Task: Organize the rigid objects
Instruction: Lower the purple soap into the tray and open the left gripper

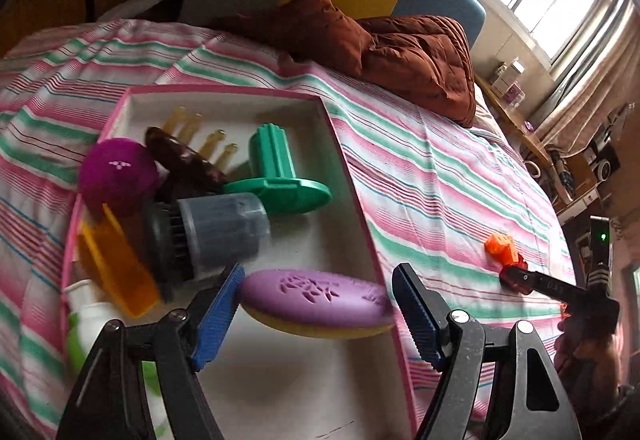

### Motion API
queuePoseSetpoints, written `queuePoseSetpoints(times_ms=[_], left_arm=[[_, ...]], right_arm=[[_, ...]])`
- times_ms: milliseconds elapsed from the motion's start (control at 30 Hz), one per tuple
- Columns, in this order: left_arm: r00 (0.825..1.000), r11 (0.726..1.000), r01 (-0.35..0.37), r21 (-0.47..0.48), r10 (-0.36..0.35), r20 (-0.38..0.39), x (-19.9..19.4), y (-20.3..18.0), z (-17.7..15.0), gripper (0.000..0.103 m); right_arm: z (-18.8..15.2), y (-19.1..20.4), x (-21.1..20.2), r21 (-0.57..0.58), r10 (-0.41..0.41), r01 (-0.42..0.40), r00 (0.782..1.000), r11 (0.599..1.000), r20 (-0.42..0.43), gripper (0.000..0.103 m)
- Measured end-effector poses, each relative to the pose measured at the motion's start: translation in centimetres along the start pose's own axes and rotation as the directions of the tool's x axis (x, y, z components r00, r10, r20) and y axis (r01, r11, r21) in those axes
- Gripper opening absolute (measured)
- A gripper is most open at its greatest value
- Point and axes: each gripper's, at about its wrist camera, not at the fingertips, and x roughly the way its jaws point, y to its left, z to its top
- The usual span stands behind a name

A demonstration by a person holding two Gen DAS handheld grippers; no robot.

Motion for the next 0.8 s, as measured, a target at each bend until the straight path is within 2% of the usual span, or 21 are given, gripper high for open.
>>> queuePoseSetpoints(times_ms=[367, 500, 800], left_arm=[[0.997, 0.996, -0.055, 0.070, 0.050, 0.066, -2.1, -0.3, -0.7, 0.079], [0.994, 0.991, -0.083, 0.102, 0.075, 0.077, -3.5, -0.3, -1.9, 0.085], [0.984, 0.973, -0.166, 0.161, 0.153, 0.091, -6.0, 0.1, -4.6, 0.085]], right_arm=[[0.2, 0.0, 0.1, -0.010, -0.001, 0.001, 1.000, 1.000, 0.000, 0.076], [0.2, 0.1, 0.1, -0.017, -0.006, 0.006, 1.000, 1.000, 0.002, 0.076], [0.0, 0.3, 0.1, -0.052, -0.010, 0.011, 1.000, 0.999, 0.009, 0.076]])
